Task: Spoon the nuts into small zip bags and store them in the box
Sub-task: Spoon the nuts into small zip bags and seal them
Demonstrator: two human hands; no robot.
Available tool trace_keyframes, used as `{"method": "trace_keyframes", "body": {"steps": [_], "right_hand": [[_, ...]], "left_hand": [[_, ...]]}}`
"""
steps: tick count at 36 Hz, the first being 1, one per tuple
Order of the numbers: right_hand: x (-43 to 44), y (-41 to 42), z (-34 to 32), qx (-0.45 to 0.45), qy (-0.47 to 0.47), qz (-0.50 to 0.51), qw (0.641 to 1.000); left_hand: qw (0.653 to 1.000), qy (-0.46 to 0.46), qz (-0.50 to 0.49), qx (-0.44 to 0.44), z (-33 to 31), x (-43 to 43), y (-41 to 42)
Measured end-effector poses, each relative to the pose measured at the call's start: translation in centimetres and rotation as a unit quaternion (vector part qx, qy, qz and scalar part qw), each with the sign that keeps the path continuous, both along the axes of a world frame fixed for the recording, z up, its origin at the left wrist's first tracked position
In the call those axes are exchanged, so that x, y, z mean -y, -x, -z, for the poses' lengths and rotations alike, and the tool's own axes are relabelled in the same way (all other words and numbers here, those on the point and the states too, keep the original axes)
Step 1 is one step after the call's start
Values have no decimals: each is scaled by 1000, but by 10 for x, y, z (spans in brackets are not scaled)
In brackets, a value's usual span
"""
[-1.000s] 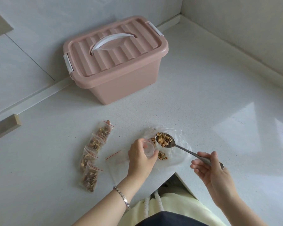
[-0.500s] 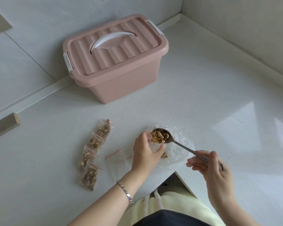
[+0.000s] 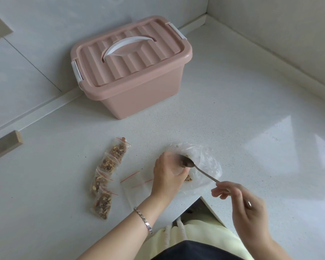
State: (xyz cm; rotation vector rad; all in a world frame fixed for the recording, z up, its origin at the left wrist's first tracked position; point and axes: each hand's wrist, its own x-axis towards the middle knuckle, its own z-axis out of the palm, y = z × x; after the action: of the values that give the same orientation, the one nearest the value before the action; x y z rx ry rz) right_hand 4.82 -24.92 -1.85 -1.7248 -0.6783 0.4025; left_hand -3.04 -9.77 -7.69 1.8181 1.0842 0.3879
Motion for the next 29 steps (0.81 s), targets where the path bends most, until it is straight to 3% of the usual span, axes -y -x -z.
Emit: {"method": "trace_keyframes", "body": {"steps": [5,11,15,17,24,29], "right_hand": [[4,-1,2,76,9,-47,996],[5,-4,1,87,-27,9,996],[3,-9,-2,74,-26,42,996],[2,-10,-2,64,-26,54,996],[1,-9,-1,9,-11,76,997],[0,-11,-3,-35,31,77,996]], "left_hand": [[1000,1,4,11,3,1,2],[999,-33,12,26,5,2,8],[973,-211,79,49,14,1,17],[964,-238,109,39,20,0,20],[977,-197,75,16,21,-3,23],[998,-54,7,27,20,-4,26]]}}
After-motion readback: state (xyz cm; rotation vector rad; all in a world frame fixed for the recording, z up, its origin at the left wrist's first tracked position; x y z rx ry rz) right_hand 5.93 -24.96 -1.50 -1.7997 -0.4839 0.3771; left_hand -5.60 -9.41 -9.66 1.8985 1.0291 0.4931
